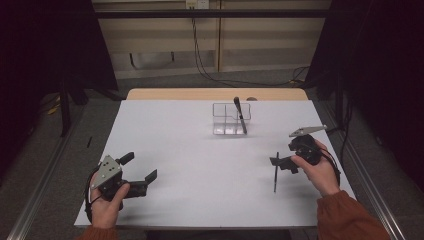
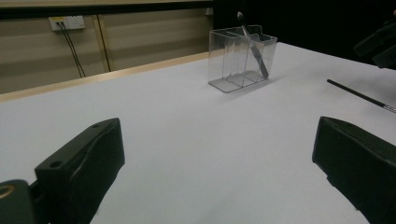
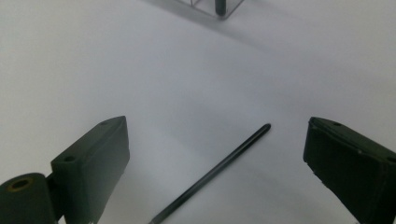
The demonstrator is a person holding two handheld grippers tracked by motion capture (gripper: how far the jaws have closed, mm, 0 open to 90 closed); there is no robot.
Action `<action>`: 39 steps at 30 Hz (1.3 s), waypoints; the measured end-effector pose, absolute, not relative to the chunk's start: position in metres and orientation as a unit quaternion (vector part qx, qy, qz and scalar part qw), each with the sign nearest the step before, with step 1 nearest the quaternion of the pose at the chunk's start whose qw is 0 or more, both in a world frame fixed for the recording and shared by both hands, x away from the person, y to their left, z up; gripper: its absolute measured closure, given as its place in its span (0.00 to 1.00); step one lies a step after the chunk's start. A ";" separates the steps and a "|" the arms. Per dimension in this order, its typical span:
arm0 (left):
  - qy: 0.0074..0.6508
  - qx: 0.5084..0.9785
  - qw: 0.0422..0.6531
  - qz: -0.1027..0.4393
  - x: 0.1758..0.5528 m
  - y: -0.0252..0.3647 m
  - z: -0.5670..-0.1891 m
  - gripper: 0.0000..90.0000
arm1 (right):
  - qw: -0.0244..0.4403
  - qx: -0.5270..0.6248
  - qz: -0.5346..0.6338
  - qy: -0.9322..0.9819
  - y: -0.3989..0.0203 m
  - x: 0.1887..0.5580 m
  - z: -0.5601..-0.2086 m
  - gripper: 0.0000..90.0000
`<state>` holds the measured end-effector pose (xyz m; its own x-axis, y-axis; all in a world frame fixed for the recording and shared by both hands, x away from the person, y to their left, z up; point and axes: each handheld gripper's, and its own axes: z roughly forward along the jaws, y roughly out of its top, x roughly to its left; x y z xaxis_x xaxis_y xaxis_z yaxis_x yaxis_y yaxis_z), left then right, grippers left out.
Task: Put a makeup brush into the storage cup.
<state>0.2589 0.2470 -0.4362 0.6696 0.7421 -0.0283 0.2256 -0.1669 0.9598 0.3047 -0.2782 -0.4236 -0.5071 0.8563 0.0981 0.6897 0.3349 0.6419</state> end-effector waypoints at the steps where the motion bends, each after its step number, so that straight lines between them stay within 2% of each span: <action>1: 0.333 0.727 0.553 0.233 0.259 0.247 -0.436 0.03 | 0.116 0.483 0.309 0.811 -0.277 0.306 -0.424 0.07; 18: 0.329 0.731 0.551 0.231 0.259 0.246 -0.437 0.03 | 0.031 0.487 0.180 0.854 -0.262 0.316 -0.435 0.08; 25: 0.330 0.731 0.552 0.230 0.259 0.246 -0.437 0.03 | 0.020 0.510 0.144 0.848 -0.259 0.318 -0.438 0.10; 34: 0.329 0.731 0.551 0.230 0.259 0.246 -0.437 0.02 | -0.005 0.521 0.118 0.845 -0.253 0.319 -0.443 0.27; 39: 0.329 0.732 0.551 0.228 0.259 0.245 -0.437 0.03 | -0.009 0.521 0.106 0.847 -0.250 0.320 -0.447 0.29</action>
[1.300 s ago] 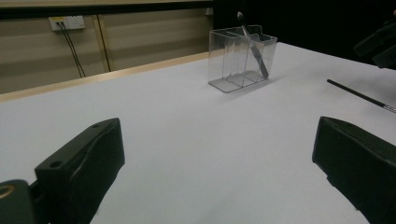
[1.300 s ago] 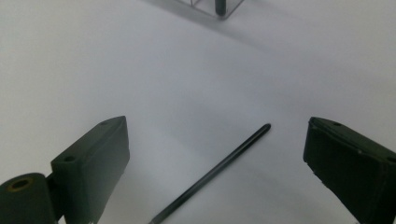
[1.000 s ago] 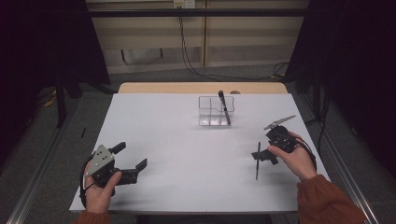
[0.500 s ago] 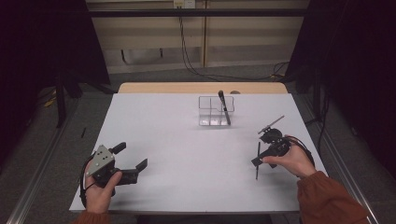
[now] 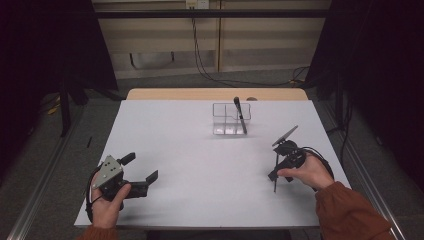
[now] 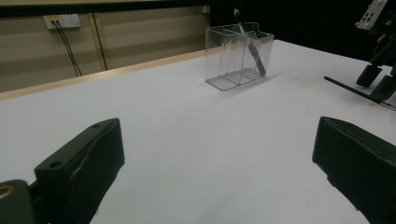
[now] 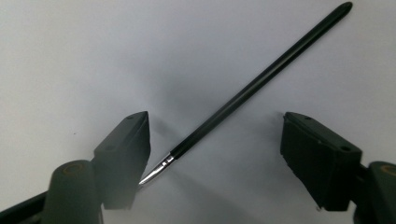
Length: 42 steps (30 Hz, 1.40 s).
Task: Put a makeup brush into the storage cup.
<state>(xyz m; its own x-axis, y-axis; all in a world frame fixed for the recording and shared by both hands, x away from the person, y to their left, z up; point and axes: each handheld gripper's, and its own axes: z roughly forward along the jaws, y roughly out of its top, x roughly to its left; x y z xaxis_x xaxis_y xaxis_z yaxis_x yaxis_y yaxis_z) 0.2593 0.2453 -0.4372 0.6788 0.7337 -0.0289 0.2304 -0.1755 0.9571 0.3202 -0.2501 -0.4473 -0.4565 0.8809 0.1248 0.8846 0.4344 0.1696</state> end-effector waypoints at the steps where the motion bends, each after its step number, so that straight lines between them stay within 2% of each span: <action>1: 0.329 0.732 0.551 0.228 0.259 0.245 -0.437 0.03 | 0.007 -0.523 -0.105 -0.846 -0.249 0.320 -0.448 0.30; 5: 0.328 0.732 0.552 0.229 0.259 0.246 -0.437 0.03 | 0.002 -0.521 -0.094 -0.848 -0.245 0.320 -0.450 0.34; 11: 0.327 0.732 0.552 0.229 0.259 0.245 -0.437 0.03 | -0.031 -0.513 -0.067 -0.855 -0.237 0.318 -0.452 0.40; 15: 0.328 0.732 0.552 0.228 0.259 0.245 -0.438 0.03 | -0.033 -0.513 -0.067 -0.855 -0.237 0.317 -0.452 0.43; 22: 0.327 0.732 0.552 0.230 0.259 0.245 -0.437 0.03 | -0.025 -0.501 -0.057 -0.863 -0.229 0.316 -0.449 0.63; 28: 0.327 0.732 0.552 0.230 0.258 0.245 -0.437 0.03 | -0.015 -0.508 -0.056 -0.859 -0.229 0.318 -0.448 0.70; 34: 0.328 0.732 0.552 0.229 0.259 0.245 -0.437 0.03 | -0.007 -0.518 -0.059 -0.853 -0.235 0.321 -0.448 0.82; 38: 0.327 0.732 0.552 0.228 0.258 0.245 -0.437 0.03 | -0.015 -0.504 -0.053 -0.862 -0.232 0.320 -0.448 0.83; 42: 0.327 0.733 0.551 0.228 0.258 0.245 -0.437 0.03 | -0.004 -0.496 -0.058 -0.866 -0.236 0.323 -0.448 0.84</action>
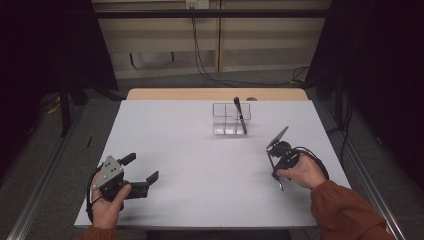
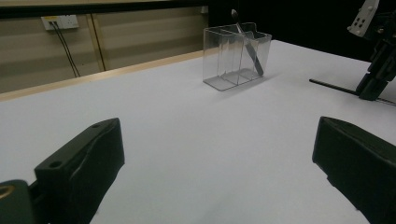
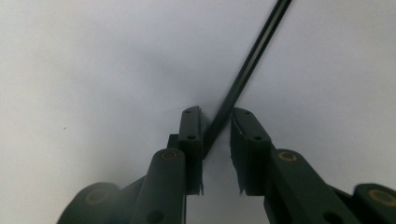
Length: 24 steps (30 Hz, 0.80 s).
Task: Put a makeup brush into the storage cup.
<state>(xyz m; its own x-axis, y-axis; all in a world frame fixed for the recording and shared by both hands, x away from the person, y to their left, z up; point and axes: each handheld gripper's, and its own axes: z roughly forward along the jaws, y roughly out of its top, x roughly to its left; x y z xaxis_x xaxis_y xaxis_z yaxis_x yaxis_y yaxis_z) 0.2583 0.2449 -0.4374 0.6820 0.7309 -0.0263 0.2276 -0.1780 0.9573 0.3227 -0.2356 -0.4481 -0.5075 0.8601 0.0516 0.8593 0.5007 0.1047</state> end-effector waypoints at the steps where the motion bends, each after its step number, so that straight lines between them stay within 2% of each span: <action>1: 0.327 0.733 0.551 0.228 0.258 0.245 -0.438 0.02 | 0.002 0.495 0.058 0.867 -0.237 0.323 -0.448 0.84; 14: 0.326 0.734 0.551 0.227 0.259 0.244 -0.438 0.03 | 0.001 0.488 0.053 0.871 -0.238 0.327 -0.448 0.96; 24: 0.326 0.734 0.550 0.228 0.259 0.245 -0.438 0.03 | -0.009 0.481 0.060 0.874 -0.241 0.329 -0.447 0.96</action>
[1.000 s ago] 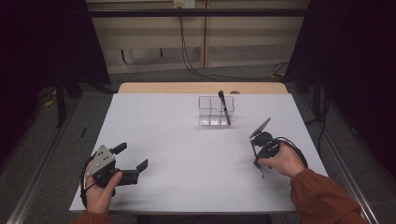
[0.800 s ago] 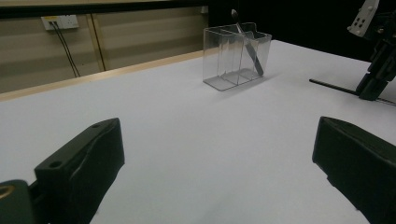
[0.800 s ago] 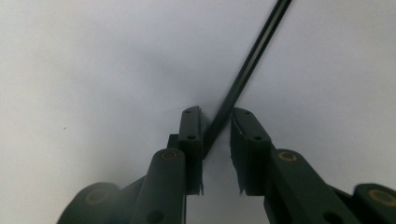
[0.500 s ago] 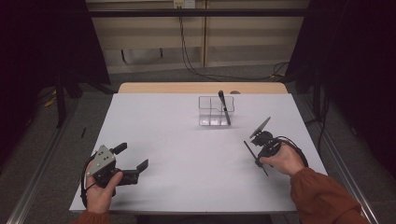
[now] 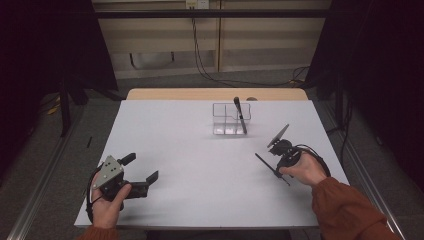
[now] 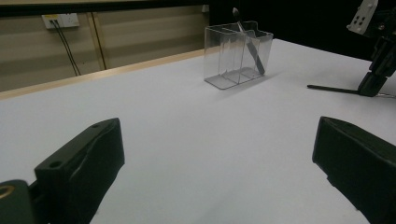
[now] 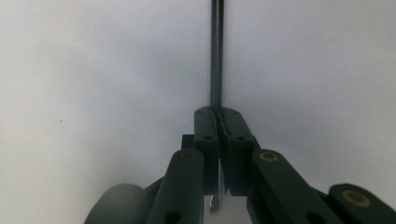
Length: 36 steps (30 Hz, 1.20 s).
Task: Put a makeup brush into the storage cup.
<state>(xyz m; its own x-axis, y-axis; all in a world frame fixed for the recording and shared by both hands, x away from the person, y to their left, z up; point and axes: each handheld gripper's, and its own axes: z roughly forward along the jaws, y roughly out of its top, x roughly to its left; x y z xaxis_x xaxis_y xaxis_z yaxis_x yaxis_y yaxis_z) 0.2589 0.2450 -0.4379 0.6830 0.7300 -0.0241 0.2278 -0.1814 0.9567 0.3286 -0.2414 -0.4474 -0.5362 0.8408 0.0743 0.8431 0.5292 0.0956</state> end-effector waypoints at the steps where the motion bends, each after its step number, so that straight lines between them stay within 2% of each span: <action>1: 0.326 0.734 0.550 0.228 0.259 0.245 -0.438 0.03 | 0.009 -0.482 -0.061 -0.874 -0.242 0.328 -0.447 0.96; 10: 0.328 0.734 0.550 0.229 0.259 0.245 -0.438 0.03 | 0.000 -0.486 -0.105 -0.868 -0.247 0.327 -0.435 0.96; 23: 0.327 0.734 0.549 0.229 0.259 0.245 -0.438 0.03 | -0.024 -0.486 -0.228 -0.843 -0.261 0.319 -0.426 0.96; 30: 0.328 0.733 0.550 0.230 0.258 0.246 -0.437 0.03 | -0.086 -0.471 -0.334 -0.812 -0.267 0.310 -0.420 0.96; 36: 0.328 0.733 0.549 0.232 0.258 0.246 -0.437 0.03 | -0.116 -0.455 -0.393 -0.790 -0.271 0.305 -0.421 0.96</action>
